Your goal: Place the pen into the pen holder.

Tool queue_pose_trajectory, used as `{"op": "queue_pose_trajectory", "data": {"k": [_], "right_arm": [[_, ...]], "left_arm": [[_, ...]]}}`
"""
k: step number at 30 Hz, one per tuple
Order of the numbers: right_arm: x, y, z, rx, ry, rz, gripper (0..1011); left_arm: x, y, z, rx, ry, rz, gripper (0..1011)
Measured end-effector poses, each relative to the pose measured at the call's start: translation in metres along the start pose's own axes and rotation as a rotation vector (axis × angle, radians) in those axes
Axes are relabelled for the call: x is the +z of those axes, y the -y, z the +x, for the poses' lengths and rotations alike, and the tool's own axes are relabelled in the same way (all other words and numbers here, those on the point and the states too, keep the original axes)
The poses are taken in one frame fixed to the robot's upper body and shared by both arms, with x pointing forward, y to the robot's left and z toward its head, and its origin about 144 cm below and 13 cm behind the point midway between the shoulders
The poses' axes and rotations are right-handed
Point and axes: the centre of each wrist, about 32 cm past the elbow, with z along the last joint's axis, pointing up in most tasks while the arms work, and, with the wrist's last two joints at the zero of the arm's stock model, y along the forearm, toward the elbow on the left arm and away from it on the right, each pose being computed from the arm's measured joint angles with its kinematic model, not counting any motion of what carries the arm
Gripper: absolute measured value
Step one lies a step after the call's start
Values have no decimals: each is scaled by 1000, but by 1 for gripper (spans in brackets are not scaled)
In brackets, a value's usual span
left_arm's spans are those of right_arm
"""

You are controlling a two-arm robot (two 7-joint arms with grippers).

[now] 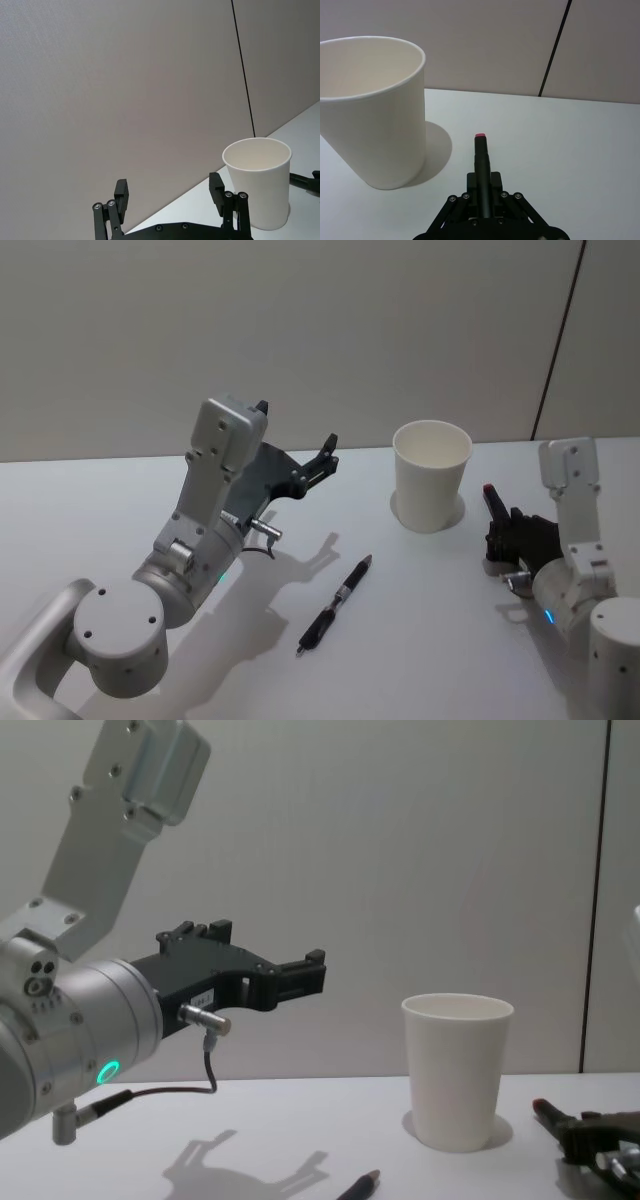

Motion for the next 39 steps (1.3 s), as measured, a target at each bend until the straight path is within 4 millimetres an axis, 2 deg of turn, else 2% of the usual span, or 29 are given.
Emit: {"op": "queue_pose_trajectory", "data": {"k": [16,39], "right_arm": [[0,0,2,0,3,34,157],[16,-3,13,81,24,340,157]], "left_arm": [[0,0,0,0,0,0,1001],[0,0,0,0,0,0,1000]]}}
